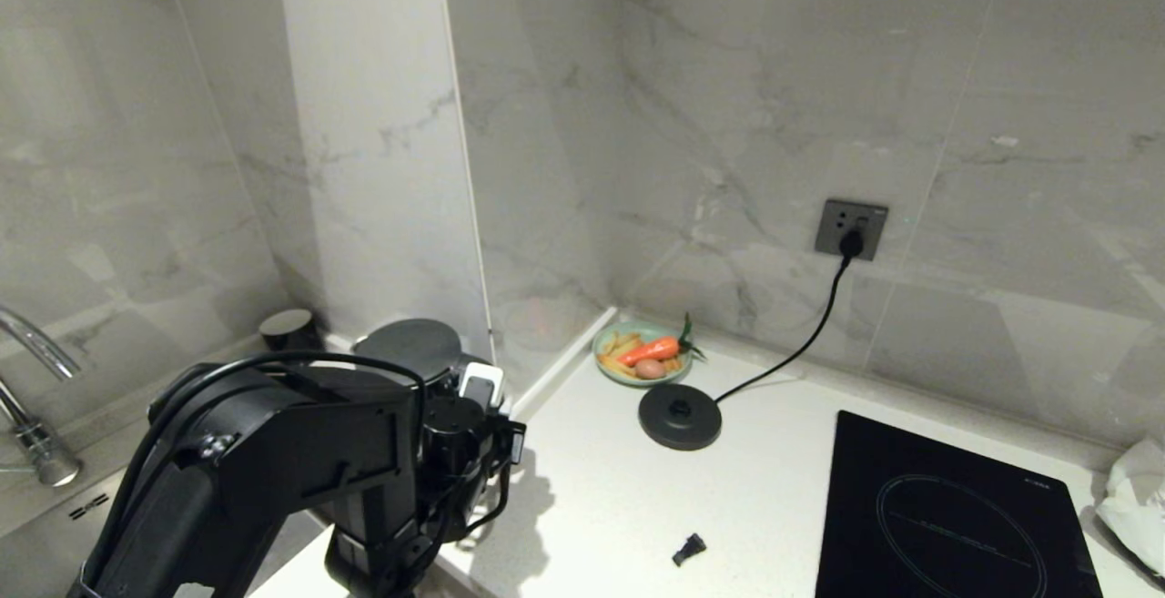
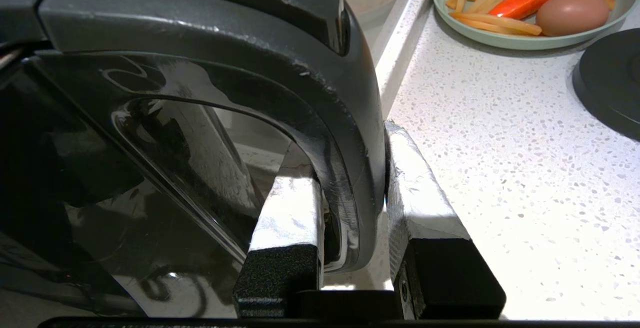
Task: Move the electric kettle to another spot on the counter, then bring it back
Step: Place it by the sink
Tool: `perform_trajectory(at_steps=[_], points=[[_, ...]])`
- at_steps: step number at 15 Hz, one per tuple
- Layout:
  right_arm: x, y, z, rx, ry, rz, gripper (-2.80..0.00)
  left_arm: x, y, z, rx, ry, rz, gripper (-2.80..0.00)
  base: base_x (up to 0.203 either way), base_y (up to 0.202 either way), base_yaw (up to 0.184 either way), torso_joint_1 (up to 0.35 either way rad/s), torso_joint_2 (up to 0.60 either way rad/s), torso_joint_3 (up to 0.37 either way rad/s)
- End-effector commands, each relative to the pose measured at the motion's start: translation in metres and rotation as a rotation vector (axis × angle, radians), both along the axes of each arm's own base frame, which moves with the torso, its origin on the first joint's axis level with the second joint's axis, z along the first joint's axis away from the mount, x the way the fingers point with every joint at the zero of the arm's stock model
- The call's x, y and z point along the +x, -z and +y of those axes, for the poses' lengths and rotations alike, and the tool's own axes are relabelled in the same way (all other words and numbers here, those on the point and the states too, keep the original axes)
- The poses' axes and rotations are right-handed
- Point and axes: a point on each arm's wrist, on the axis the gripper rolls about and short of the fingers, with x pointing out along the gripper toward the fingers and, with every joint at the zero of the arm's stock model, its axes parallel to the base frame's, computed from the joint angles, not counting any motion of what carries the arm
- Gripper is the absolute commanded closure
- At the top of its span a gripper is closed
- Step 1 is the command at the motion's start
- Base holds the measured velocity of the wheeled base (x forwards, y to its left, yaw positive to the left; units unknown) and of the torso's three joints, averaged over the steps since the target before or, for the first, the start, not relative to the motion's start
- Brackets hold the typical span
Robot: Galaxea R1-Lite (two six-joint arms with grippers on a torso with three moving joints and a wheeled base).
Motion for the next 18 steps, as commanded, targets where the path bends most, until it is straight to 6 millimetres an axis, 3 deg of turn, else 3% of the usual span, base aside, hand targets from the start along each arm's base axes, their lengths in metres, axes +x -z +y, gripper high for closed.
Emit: perform_trajectory(at_steps=[1, 11, 12, 18], points=[[0.0, 0.0, 0.0, -0.001, -0.001, 0.0, 0.0, -0.0002, -0.0041, 0.0003, -0.007, -0.002, -0.015, 0.0, 0.0, 0.0, 0.0, 0.0, 0.0, 0.0], [0.0, 0.0, 0.0, -0.001, -0.001, 0.0, 0.0, 0.0003, -0.0091, 0.0007, 0.017, -0.034, -0.033, 0.0, 0.0, 0.0, 0.0, 0.0, 0.0, 0.0], [0.0, 0.0, 0.0, -0.001, -0.001, 0.0, 0.0, -0.0006, -0.0086, 0.0006, 0.029, -0.042, -0.032, -2.8, 0.0, 0.0, 0.0, 0.0, 0.0, 0.0], [0.0, 0.0, 0.0, -0.001, -0.001, 0.0, 0.0, 0.0003, -0.0139, -0.0034, 0.021, -0.046, -0.052, -2.8, 0.0, 0.0, 0.0, 0.0, 0.0, 0.0]])
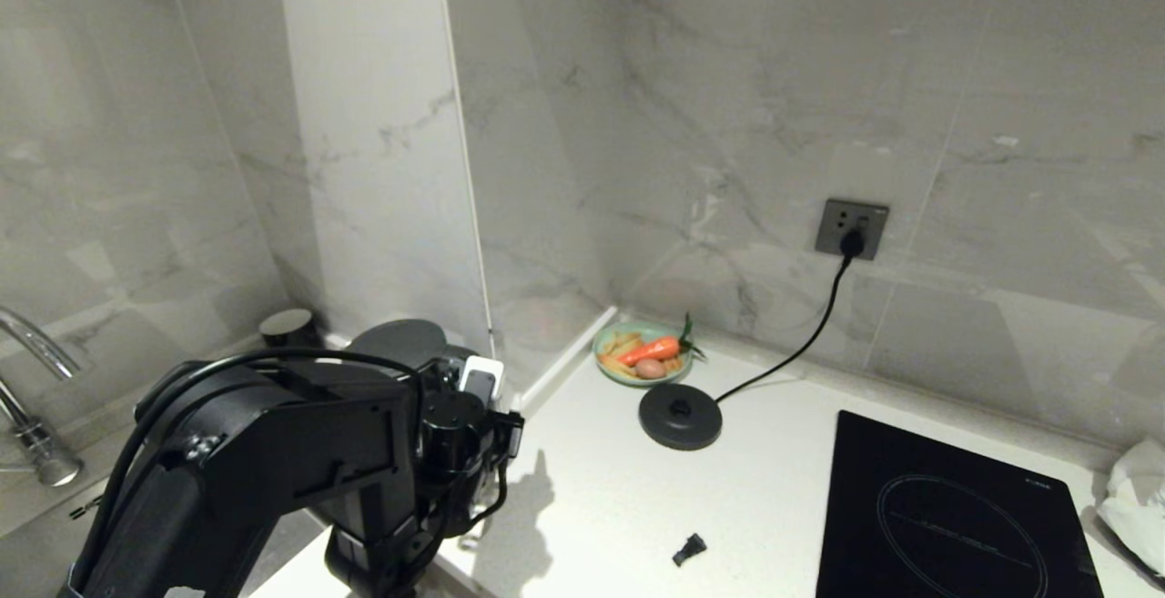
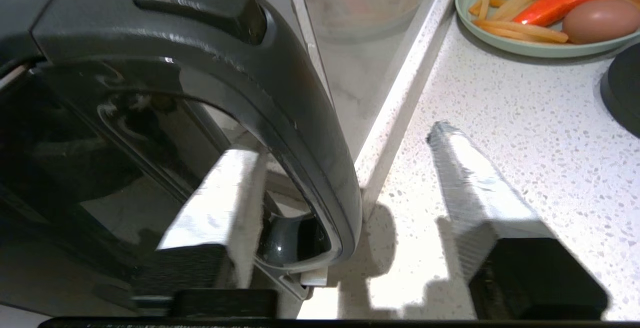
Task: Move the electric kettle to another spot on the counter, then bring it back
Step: Place it by the sink
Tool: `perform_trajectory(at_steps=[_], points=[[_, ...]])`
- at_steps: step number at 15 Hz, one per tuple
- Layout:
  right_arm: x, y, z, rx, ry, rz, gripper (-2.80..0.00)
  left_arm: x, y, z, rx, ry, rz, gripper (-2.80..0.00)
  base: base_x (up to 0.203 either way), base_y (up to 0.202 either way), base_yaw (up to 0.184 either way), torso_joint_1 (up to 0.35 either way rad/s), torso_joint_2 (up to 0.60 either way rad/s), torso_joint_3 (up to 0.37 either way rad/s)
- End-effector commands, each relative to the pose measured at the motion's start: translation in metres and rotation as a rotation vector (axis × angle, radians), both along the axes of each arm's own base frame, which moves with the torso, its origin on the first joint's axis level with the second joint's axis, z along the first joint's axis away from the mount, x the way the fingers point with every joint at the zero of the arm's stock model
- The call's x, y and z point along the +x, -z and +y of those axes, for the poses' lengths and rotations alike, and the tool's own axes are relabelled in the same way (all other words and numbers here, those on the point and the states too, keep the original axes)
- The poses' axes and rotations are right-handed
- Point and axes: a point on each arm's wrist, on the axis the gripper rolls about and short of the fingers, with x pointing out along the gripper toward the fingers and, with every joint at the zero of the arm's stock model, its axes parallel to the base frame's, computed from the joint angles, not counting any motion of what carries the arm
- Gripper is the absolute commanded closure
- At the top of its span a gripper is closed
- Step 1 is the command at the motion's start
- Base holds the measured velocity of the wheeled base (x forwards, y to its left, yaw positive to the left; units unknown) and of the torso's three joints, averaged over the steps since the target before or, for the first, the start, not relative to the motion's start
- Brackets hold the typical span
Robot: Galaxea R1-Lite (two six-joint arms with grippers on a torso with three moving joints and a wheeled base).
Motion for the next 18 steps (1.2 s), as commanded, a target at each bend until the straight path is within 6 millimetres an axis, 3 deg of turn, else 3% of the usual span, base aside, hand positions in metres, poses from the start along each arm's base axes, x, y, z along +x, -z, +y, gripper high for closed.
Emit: perform_trajectory(at_steps=[1, 6, 13, 18], points=[[0.0, 0.0, 0.0, 0.0, 0.0, 0.0, 0.0, 0.0, -0.003, -0.001, -0.008, 0.001, -0.015, -2.8, 0.0, 0.0, 0.0, 0.0, 0.0, 0.0], [0.0, 0.0, 0.0, 0.0, 0.0, 0.0, 0.0, -0.011, -0.009, 0.003, -0.021, 0.01, 0.008, -2.8, 0.0, 0.0, 0.0, 0.0, 0.0, 0.0], [0.0, 0.0, 0.0, 0.0, 0.0, 0.0, 0.0, -0.048, -0.012, 0.019, -0.068, 0.019, 0.115, -2.8, 0.0, 0.0, 0.0, 0.0, 0.0, 0.0], [0.0, 0.0, 0.0, 0.0, 0.0, 0.0, 0.0, -0.079, -0.04, 0.034, -0.128, 0.039, 0.13, -2.8, 0.0, 0.0, 0.0, 0.0, 0.0, 0.0]])
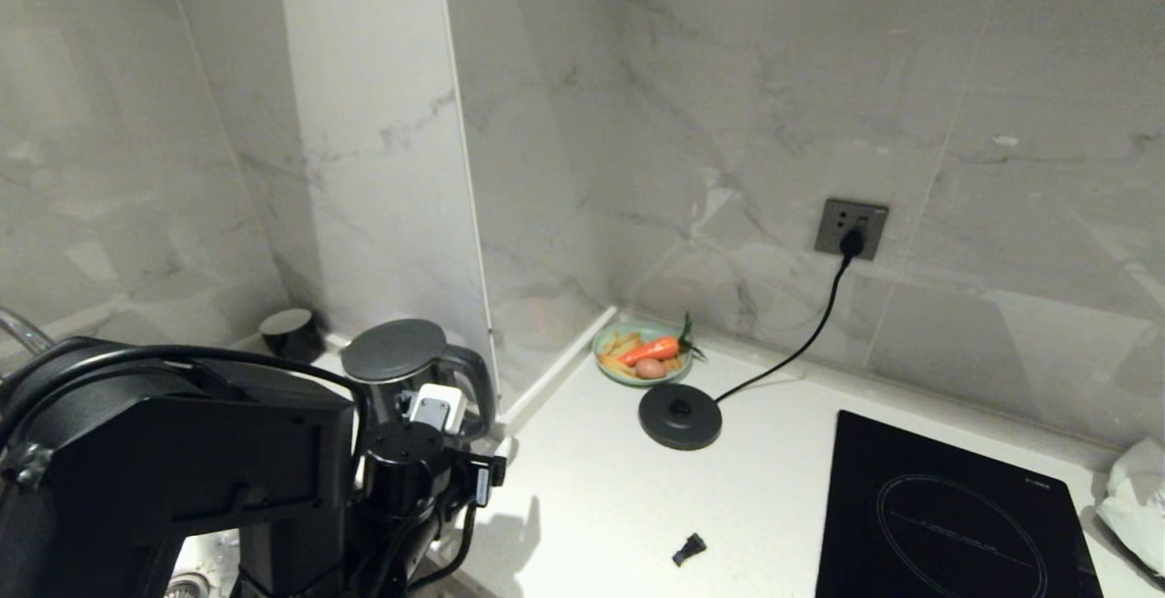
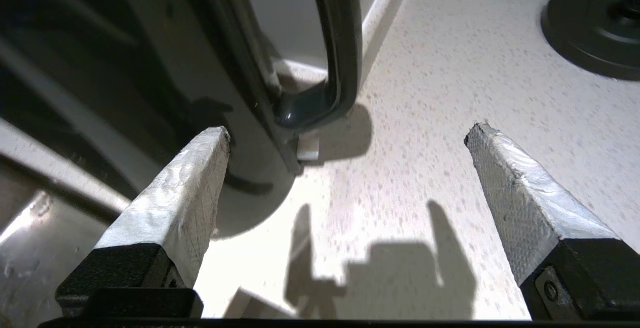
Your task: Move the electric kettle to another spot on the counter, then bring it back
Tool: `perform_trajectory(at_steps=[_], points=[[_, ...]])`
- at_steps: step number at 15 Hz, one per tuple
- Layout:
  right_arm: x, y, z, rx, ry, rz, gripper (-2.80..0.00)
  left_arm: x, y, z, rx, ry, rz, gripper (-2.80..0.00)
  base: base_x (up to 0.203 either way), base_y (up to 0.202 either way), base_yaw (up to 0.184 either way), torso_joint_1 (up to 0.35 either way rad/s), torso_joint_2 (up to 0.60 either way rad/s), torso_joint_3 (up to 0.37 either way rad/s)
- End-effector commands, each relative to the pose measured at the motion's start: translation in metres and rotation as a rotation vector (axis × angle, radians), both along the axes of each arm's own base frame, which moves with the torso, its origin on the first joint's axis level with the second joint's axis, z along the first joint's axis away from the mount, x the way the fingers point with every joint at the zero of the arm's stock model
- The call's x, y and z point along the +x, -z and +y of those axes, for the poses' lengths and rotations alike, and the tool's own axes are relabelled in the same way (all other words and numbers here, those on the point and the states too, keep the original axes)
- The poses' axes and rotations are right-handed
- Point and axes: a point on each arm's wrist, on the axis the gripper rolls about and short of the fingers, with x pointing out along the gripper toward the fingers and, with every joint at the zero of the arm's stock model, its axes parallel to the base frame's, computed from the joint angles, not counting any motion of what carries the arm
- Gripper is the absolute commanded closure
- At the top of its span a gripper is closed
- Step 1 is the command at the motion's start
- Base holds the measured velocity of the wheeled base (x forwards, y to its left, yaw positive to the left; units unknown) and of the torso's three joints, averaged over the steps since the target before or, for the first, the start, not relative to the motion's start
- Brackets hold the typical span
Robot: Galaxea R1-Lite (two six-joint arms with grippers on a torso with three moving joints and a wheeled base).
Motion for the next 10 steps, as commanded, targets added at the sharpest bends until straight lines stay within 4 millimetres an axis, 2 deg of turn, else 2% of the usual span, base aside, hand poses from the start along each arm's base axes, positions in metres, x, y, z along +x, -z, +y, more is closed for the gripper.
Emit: perform_trajectory(at_steps=[1, 7, 10], points=[[0.0, 0.0, 0.0, 0.0, -0.001, 0.0, 0.0, -0.019, -0.025, 0.01, -0.041, 0.016, -0.023, -2.8, 0.0, 0.0, 0.0, 0.0, 0.0, 0.0], [0.0, 0.0, 0.0, 0.0, -0.001, 0.0, 0.0, -0.057, -0.06, 0.033, -0.114, 0.034, -0.048, -2.8, 0.0, 0.0, 0.0, 0.0, 0.0, 0.0], [0.0, 0.0, 0.0, 0.0, -0.001, 0.0, 0.0, -0.068, -0.06, 0.041, -0.118, 0.007, -0.028, -2.8, 0.0, 0.0, 0.0, 0.0, 0.0, 0.0]])
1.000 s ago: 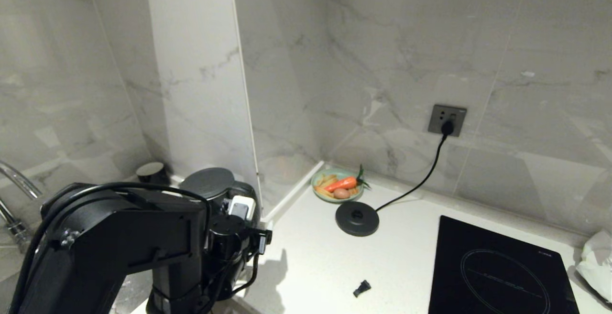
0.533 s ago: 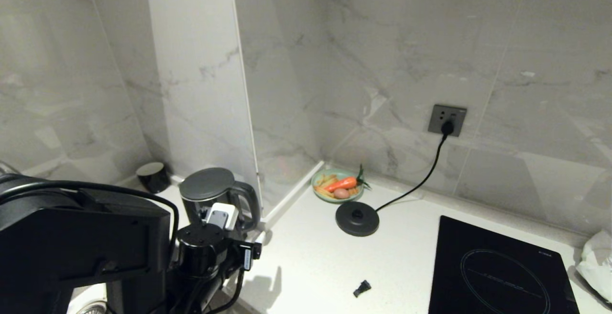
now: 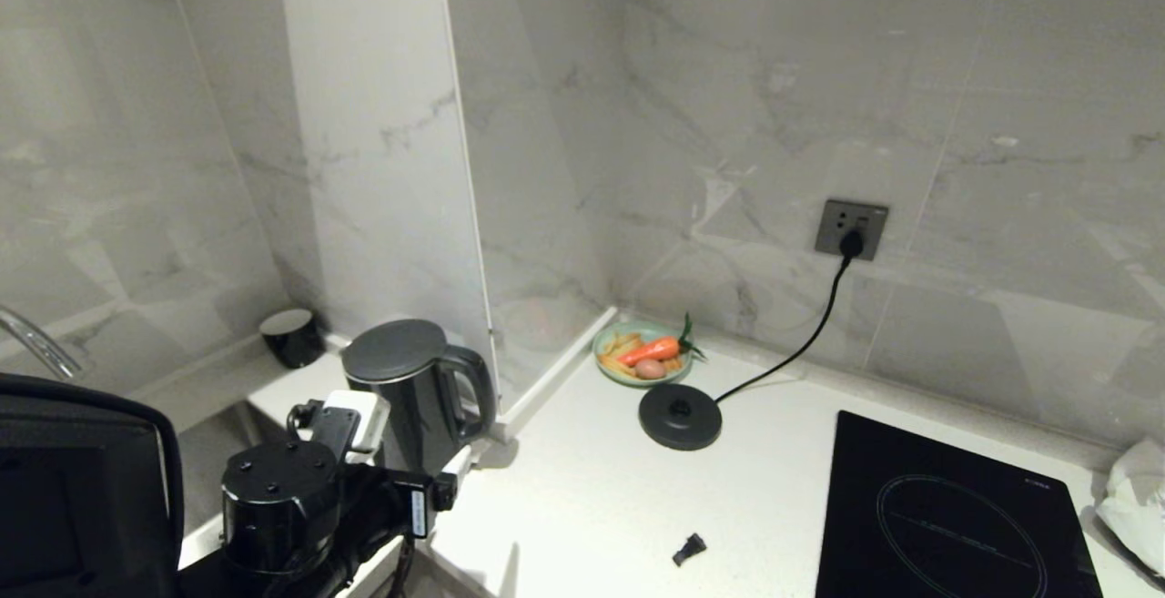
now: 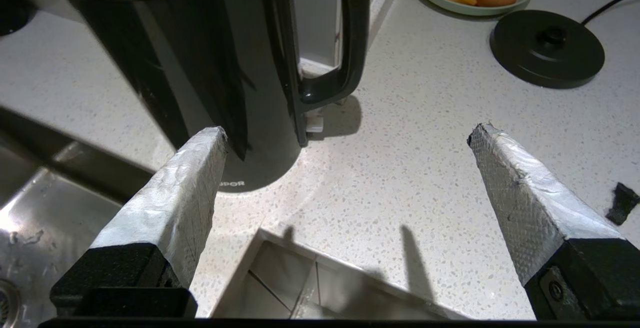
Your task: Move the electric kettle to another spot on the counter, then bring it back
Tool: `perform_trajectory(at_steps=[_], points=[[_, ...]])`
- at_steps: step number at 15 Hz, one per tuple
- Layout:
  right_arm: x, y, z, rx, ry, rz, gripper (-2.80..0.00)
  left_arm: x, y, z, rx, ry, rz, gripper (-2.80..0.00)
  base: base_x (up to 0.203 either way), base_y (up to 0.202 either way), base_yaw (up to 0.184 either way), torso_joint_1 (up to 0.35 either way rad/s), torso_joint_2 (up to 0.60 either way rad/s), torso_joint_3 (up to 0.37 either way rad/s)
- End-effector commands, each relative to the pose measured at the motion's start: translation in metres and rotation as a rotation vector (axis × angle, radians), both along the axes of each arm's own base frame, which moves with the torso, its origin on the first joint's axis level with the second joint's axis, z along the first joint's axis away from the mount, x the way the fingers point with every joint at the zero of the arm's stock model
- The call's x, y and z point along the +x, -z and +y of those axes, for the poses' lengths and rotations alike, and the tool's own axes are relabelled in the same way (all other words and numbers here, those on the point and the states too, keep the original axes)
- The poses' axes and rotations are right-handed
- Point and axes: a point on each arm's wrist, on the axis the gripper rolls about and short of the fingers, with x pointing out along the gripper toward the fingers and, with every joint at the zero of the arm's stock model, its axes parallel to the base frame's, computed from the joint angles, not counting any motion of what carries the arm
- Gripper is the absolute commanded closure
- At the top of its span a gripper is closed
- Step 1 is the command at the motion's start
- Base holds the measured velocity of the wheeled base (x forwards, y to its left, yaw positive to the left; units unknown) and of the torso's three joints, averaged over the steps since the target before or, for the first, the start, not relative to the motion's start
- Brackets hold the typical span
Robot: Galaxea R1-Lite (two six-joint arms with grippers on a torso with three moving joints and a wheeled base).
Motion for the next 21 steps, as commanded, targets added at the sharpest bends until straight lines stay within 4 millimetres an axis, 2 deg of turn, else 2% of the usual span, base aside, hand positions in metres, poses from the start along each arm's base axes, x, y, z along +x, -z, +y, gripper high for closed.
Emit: perform_trajectory(at_steps=[1, 8, 14, 21], points=[[0.0, 0.0, 0.0, 0.0, 0.0, 0.0, 0.0, -0.006, -0.008, 0.007, -0.024, -0.023, -0.021, -2.8, 0.0, 0.0, 0.0, 0.0, 0.0, 0.0], [0.0, 0.0, 0.0, 0.0, 0.0, 0.0, 0.0, -0.022, -0.03, 0.028, -0.061, -0.073, -0.091, -2.8, 0.0, 0.0, 0.0, 0.0, 0.0, 0.0], [0.0, 0.0, 0.0, 0.0, 0.0, 0.0, 0.0, -0.025, -0.029, 0.03, -0.056, -0.082, -0.084, -2.8, 0.0, 0.0, 0.0, 0.0, 0.0, 0.0], [0.0, 0.0, 0.0, 0.0, 0.0, 0.0, 0.0, -0.027, -0.039, 0.031, -0.043, -0.072, -0.134, -2.8, 0.0, 0.0, 0.0, 0.0, 0.0, 0.0]])
